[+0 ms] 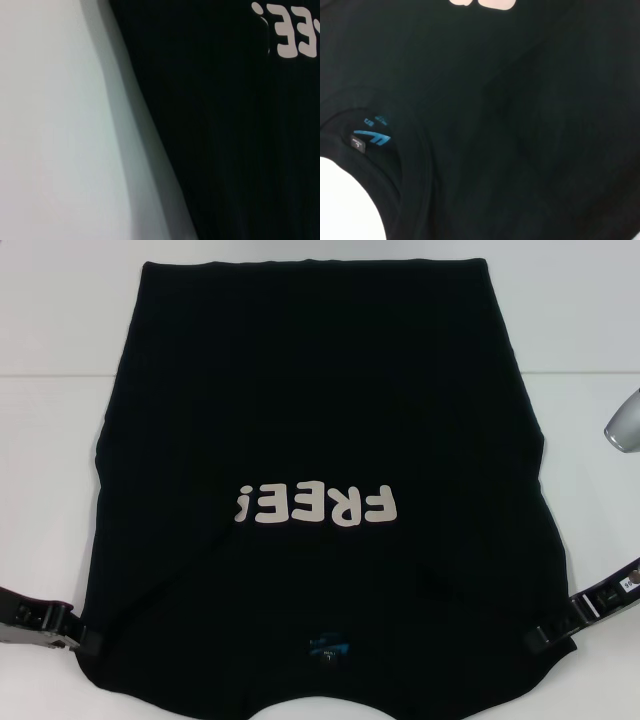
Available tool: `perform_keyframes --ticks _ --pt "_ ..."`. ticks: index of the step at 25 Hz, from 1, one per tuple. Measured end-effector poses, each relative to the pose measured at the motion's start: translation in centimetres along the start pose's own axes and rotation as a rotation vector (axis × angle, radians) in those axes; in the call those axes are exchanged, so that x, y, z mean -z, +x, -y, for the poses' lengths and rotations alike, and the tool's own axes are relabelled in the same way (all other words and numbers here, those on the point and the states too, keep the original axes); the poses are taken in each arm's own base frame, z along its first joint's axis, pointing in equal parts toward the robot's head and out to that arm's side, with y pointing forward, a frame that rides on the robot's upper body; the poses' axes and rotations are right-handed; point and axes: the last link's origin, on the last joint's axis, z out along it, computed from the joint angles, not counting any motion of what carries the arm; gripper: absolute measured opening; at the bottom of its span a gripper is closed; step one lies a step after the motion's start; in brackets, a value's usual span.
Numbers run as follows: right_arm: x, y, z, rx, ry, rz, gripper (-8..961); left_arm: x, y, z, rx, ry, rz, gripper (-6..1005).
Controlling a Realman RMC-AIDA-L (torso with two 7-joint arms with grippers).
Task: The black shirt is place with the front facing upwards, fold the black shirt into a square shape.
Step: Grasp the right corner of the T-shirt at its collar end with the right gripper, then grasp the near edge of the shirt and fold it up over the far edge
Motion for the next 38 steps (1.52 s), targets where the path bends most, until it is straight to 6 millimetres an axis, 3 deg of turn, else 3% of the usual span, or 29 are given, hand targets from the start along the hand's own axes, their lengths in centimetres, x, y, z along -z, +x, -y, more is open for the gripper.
perform_keyframes --ticks 10,13,18,23,26,32,38 --pt "0.0 0.0 0.0 -0.006 0.001 -0.005 447 0.0 0.0 0.0 -0.007 -0.002 -0.001 42" --pt "-0.1 0.1 -0.1 0.000 0.003 -0.019 233 0.0 0.0 0.0 -0.008 -0.002 -0.001 42" --pt "0.2 0.1 -0.2 0.008 0.004 -0.033 51 -0.1 -0.2 -0.4 -0.027 -0.026 0.024 43" --pt "1.6 1.1 -0.7 0.081 -0.059 -0.112 49 0.4 -1.1 -1.9 -0.074 -0.127 0.118 43" --pt "2.5 2.7 -1.2 0.155 -0.124 -0.212 48 0.9 -2.4 -3.0 -0.123 -0.232 0.212 43" --pt "1.8 5.3 -2.0 0.242 -0.195 -0.387 48 0.5 -4.8 -4.2 -0.132 -0.381 0.368 42" --pt "1.6 4.1 -1.9 0.205 -0.223 -0.225 59 0.4 -4.1 -4.8 -0.157 -0.430 0.323 42"
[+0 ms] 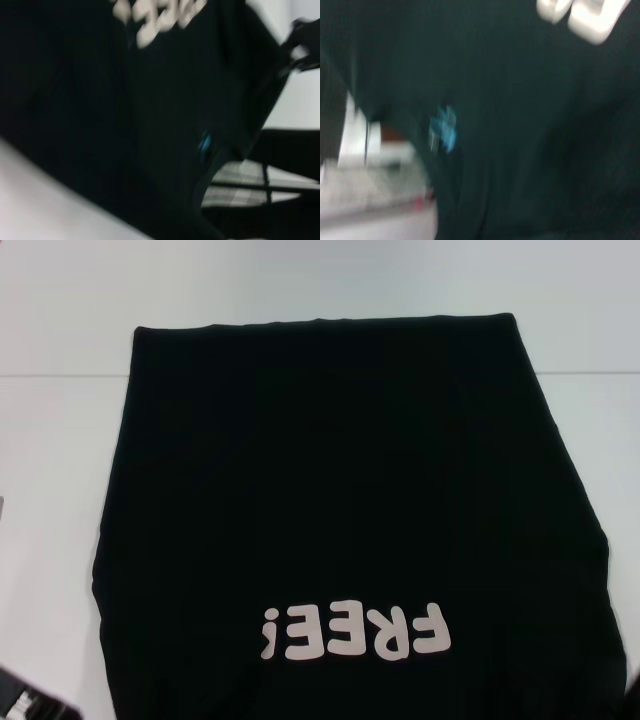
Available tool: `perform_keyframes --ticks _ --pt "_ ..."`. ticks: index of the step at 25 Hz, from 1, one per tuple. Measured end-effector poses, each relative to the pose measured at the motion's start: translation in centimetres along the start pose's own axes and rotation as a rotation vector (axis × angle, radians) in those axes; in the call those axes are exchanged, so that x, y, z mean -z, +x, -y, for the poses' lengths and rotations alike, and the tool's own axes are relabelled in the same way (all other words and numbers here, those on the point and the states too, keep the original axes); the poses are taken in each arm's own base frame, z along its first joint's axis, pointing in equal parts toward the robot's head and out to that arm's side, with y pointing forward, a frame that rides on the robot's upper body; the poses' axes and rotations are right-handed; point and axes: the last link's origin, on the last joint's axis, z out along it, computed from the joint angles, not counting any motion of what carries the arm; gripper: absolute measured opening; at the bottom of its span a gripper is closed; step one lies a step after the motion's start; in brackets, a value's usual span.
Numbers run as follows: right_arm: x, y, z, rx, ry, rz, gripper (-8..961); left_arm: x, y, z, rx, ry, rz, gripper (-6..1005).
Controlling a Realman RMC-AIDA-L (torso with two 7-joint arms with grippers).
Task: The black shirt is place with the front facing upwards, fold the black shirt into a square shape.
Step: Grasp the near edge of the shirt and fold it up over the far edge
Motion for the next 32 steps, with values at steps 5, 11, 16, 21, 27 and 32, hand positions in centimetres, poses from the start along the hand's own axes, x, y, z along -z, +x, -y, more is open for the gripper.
perform_keyframes --ticks 5,11,16,21,27,32 --pt "2.8 -1.5 1.7 -0.124 -0.005 0.377 71 1.4 2.8 -0.6 -0.020 0.017 -0.143 42" --pt "5.7 -2.1 4.2 -0.271 -0.037 0.794 85 5.1 7.2 1.4 0.119 0.137 -0.528 44" --pt "5.7 -2.2 6.3 -0.385 -0.056 1.084 97 6.3 8.7 4.2 0.217 0.174 -0.866 46" --pt "4.8 -3.1 7.6 -0.428 0.004 1.219 109 5.2 9.3 6.0 0.264 0.202 -1.016 48" --pt "3.6 -4.3 8.5 -0.436 0.114 1.230 123 4.7 10.3 6.6 0.276 0.222 -1.140 50" --pt "3.1 -5.2 8.8 -0.442 0.168 1.208 135 4.7 11.8 6.4 0.255 0.261 -1.184 52"
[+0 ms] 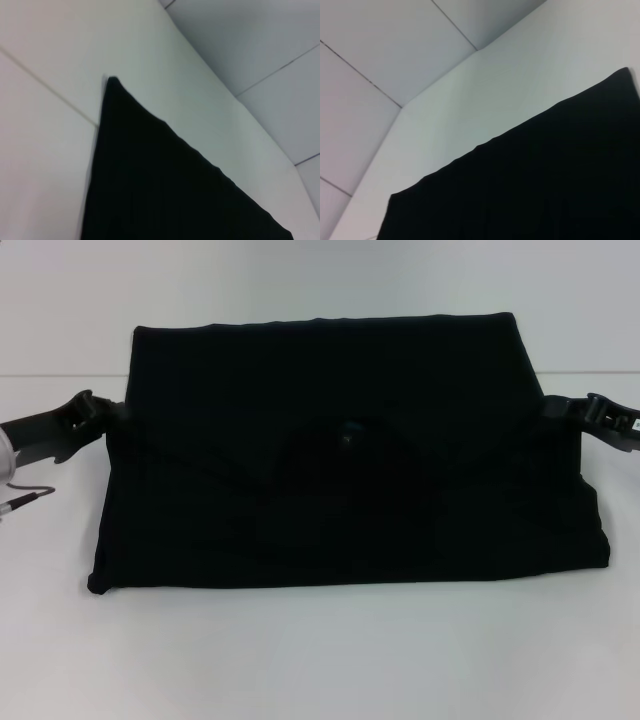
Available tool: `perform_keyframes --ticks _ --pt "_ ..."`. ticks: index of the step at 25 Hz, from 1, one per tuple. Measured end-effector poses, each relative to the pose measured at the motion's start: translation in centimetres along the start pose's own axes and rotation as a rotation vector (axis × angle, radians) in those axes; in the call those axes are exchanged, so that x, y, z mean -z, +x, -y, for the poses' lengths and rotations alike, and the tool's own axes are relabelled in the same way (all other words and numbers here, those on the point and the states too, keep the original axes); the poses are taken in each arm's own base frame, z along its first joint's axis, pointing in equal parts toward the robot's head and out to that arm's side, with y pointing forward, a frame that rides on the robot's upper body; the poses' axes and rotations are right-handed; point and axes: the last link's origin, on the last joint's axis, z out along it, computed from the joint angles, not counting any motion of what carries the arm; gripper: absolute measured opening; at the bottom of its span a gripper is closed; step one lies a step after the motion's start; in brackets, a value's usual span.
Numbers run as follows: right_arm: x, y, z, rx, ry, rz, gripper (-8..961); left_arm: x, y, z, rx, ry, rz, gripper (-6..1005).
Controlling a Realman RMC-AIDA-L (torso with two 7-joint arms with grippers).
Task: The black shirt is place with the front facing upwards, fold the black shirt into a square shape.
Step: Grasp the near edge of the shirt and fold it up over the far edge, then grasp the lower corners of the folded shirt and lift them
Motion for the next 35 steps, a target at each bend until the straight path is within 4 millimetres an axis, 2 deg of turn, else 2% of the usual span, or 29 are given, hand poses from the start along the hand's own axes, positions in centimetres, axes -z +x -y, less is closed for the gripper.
perform_keyframes --ticks 8,14,19,26,30,32,35 --pt "-1.9 0.1 -0.5 0.062 0.070 0.005 155 -1.9 -0.5 -1.0 -0.081 0.027 -0.024 55" --pt "-2.6 0.4 -0.7 0.126 0.095 0.025 169 -3.2 -1.4 -1.1 -0.130 0.078 -0.046 57" --pt "-2.0 0.3 0.0 0.087 0.101 0.074 181 -3.5 -1.7 -1.0 -0.152 0.094 -0.051 214" --pt "0.4 0.0 1.0 0.055 0.041 0.121 496 -2.8 -1.6 -0.8 -0.096 0.056 -0.019 365" --pt "1.8 1.3 -0.4 0.266 -0.120 0.062 679 -0.6 -1.1 -0.5 -0.076 -0.014 0.087 444" --pt "2.4 2.7 -1.5 0.410 -0.226 -0.004 751 0.9 -1.1 -0.1 -0.056 -0.028 0.184 530" --pt "2.9 4.6 -2.1 0.537 -0.313 -0.075 858 3.3 -0.9 0.6 -0.039 -0.040 0.275 660"
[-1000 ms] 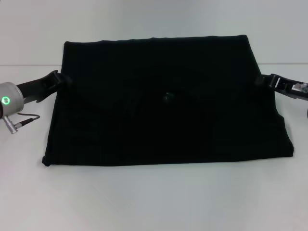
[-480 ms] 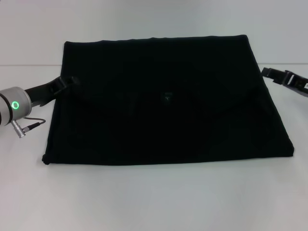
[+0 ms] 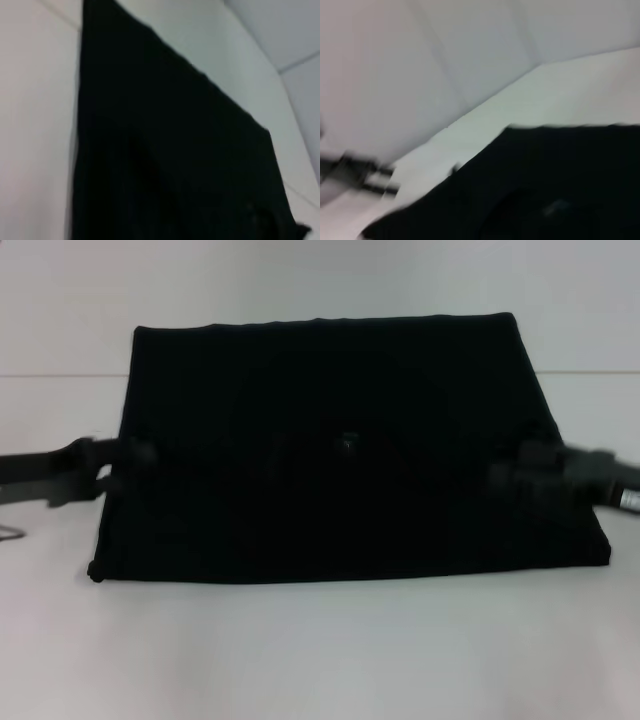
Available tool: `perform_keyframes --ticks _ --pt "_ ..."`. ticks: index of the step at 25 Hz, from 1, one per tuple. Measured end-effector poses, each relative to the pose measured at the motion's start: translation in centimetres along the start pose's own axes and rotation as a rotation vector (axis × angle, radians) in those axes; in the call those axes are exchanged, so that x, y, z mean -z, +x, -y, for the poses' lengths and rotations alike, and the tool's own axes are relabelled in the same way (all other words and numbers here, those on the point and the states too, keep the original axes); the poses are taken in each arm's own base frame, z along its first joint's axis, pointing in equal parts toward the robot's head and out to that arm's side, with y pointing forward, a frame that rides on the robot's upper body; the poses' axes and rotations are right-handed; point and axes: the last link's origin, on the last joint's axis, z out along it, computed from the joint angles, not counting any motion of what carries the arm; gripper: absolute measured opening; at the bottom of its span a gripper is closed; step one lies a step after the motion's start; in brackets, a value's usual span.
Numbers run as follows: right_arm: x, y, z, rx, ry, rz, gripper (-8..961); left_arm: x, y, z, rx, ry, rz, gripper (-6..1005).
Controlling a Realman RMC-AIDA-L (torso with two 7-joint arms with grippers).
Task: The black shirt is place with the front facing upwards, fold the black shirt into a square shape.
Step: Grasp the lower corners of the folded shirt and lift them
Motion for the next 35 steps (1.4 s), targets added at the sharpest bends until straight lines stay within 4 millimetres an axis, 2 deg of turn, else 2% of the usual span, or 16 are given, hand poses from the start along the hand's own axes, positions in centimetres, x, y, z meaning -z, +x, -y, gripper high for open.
perform_keyframes --ticks 4,7,13,17,35 --pt "-0.8 1.8 -1.8 0.101 -0.086 -0.055 862 2.4 -0.5 0.9 0.015 -0.009 0.049 756" --pt "-1.8 2.7 -2.8 0.137 -0.118 -0.081 865 2.9 -1.0 1.6 0.016 0.015 0.058 809" --pt "-2.6 3.3 -3.6 0.151 -0.146 -0.102 866 1.4 -2.6 1.9 -0.021 0.064 0.117 806" --pt "-2.8 3.4 -3.8 0.149 -0.153 -0.105 865 0.6 -2.8 2.0 -0.055 0.100 0.132 805" --pt "-3.0 3.7 -3.9 0.141 -0.150 -0.116 866 0.0 -3.3 1.1 -0.088 0.067 0.175 774"
